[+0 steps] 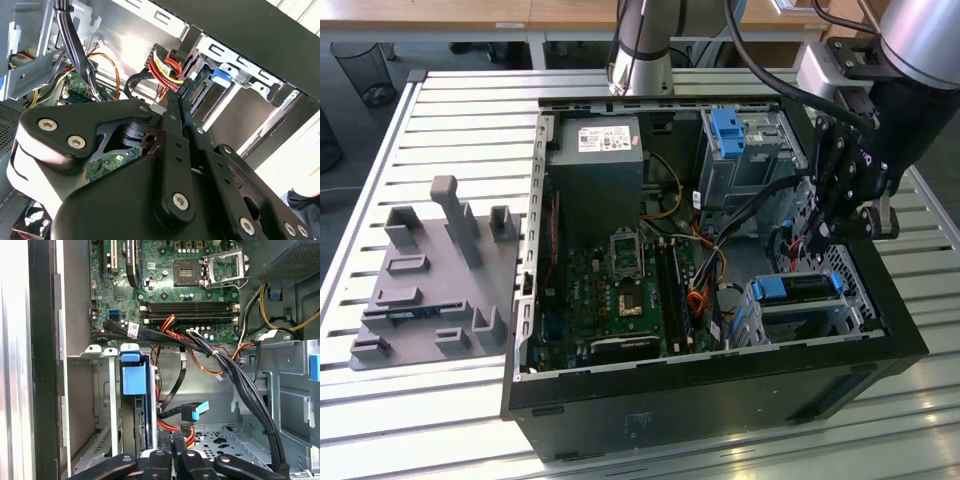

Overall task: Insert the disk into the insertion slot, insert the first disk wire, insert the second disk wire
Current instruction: 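Insert the first disk wire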

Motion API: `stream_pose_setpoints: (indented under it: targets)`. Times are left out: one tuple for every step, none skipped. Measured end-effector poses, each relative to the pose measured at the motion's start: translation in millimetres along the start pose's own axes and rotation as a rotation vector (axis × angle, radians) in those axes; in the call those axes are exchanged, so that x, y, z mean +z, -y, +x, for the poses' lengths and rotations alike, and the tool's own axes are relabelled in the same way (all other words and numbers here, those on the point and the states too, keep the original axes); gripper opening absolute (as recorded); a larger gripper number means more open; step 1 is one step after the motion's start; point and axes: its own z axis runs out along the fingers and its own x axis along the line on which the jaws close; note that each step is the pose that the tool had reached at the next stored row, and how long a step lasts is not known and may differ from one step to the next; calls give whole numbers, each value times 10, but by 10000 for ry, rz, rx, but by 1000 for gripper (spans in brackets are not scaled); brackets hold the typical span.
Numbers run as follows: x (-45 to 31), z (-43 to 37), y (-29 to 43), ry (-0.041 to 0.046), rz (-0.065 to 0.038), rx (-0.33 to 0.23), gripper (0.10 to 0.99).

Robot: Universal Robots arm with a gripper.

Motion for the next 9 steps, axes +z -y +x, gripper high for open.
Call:
stream_pose_setpoints:
  targets:
    - [-5, -1, 3, -5, -32, 1, 173]
    - [-12, -2, 5, -9, -79, 3, 173]
    - [-26, -3, 5, -20, -125, 5, 173]
    - [-41, -3, 5, -29, -179, 7, 173]
    - [-49, -4, 6, -51, -230, 9, 173]
    - [-48, -5, 9, -100, -268, 12, 173]
    - [-50, -6, 13, -223, -274, 22, 173]
    - [-50, -6, 18, -361, -266, 41, 173]
    - [-51, -7, 23, -491, -258, 57, 173]
